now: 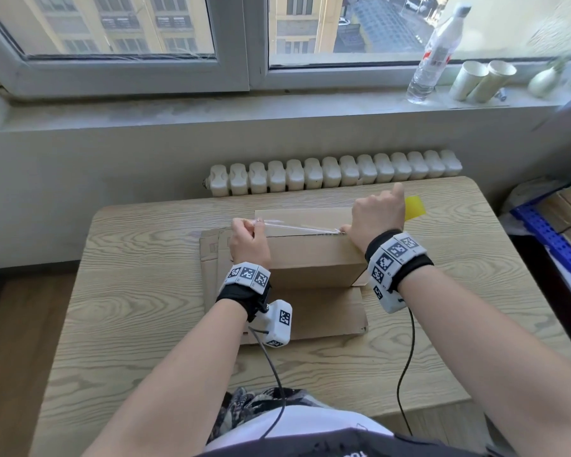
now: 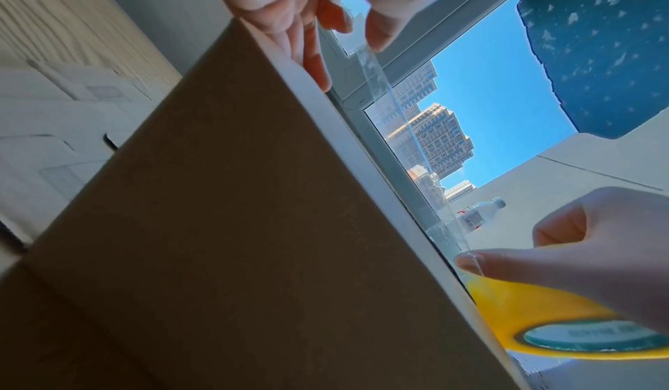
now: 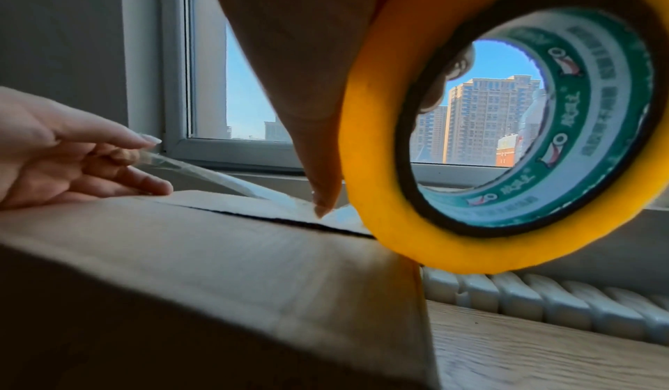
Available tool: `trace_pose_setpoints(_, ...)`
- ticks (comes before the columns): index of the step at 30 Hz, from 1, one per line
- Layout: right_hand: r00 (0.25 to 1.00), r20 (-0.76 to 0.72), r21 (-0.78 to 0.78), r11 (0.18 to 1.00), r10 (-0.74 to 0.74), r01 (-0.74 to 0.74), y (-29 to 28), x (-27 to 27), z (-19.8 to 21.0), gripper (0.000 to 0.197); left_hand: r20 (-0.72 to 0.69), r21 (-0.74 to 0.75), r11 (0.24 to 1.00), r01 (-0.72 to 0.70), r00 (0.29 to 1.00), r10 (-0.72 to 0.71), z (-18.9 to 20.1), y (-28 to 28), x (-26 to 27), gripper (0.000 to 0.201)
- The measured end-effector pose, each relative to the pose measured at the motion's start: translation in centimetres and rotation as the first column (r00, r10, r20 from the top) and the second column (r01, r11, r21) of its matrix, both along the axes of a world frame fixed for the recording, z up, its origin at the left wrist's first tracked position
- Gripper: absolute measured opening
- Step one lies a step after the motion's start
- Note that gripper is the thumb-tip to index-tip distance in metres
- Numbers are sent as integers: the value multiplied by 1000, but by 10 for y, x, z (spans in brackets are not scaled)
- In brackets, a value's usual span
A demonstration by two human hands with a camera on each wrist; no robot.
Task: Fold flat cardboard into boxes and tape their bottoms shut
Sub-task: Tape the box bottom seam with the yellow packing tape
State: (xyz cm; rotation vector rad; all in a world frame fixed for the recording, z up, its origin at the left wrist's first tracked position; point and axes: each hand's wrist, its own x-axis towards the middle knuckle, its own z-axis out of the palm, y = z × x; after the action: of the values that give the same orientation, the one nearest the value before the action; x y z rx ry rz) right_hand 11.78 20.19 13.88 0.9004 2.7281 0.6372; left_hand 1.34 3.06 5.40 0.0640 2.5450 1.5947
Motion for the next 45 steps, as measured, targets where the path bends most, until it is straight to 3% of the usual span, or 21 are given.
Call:
trace_pose_setpoints(8, 999, 29, 18, 999, 36, -37, -6, -5, -8, 46, 22, 62, 997, 40, 999, -42, -10, -9, -7, 21)
trace_pose_setpoints(14, 999, 37, 26, 1000, 14, -15, -7, -3, -12, 48, 48, 122, 990, -71, 997, 66, -21, -16, -15, 33)
trace_pose_setpoints(19, 998, 58, 40, 999, -9, 7, -8, -4, -9, 51, 64, 101, 994, -39, 997, 32, -26, -21, -20, 37)
trace_pose_setpoints(28, 998, 60, 31, 999, -25, 23, -10, -4, -2, 49, 98, -159, 986, 52, 994, -37, -20, -23, -27, 42)
trace_pose_setpoints(36, 997, 71, 34, 999, -27, 25, -12, -3, 0, 48, 94, -224, 968, 112, 991, -93, -24, -27, -22, 40)
trace_pose_setpoints(41, 996, 84, 38, 999, -32, 29, -12, -3, -4, 45, 66, -368, 904, 218, 976, -208, -20, -27, -15, 39)
trace_pose_setpoints(45, 996, 82, 35, 999, -35, 32, -12, -4, -5, 46, 142, -488, 807, 331, 943, -301, -18, -24, -24, 33)
